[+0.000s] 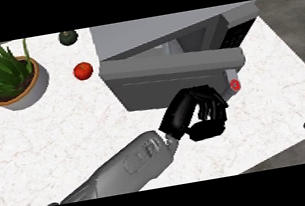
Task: Pick up the milk, place it into the microwave and close the microwave
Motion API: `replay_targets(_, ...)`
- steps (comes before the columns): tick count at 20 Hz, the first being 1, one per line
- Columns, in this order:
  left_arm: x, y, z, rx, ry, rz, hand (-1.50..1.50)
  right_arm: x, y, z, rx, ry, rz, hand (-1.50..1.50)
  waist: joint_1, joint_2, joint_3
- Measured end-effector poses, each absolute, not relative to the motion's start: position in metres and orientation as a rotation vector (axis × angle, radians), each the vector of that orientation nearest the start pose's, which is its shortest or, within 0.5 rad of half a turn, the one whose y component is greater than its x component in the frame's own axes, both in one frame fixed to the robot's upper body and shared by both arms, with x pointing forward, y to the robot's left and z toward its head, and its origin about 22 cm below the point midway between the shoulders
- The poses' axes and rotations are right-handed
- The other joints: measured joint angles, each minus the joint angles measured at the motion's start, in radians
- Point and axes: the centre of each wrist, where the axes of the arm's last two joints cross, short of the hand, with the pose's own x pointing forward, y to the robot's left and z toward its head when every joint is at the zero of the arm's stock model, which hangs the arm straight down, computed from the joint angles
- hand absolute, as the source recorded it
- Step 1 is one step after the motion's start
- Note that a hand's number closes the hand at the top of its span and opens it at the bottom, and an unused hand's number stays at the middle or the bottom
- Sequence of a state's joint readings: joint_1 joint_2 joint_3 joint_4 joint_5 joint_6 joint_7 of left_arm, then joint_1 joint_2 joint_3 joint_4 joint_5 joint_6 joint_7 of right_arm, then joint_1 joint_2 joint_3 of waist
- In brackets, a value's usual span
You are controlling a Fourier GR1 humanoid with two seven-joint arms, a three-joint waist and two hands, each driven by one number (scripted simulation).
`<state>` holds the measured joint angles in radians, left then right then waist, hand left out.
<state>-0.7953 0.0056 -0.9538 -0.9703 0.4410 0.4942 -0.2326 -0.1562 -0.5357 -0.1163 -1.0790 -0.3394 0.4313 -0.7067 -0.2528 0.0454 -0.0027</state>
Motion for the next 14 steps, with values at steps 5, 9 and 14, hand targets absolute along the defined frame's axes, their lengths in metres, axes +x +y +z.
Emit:
replay_targets(5, 0.314, -0.010, 0.038, -0.250, -1.775, -0.620, 1.50, 0.278, -0.406, 0.019, 0.181, -2.030, 0.203, -1.50, -0.036, 0.014, 0.003)
replay_targets(9, 0.330, -0.010, 0.050, -0.199, -1.790, -0.595, 1.50, 0.286, -0.402, 0.032, 0.224, -2.045, 0.227, -1.50, -0.064, 0.026, 0.005)
replay_targets(14, 0.345, -0.006, 0.060, -0.149, -1.799, -0.551, 1.50, 0.298, -0.395, 0.047, 0.285, -2.063, 0.251, -1.50, -0.086, 0.040, 0.006)
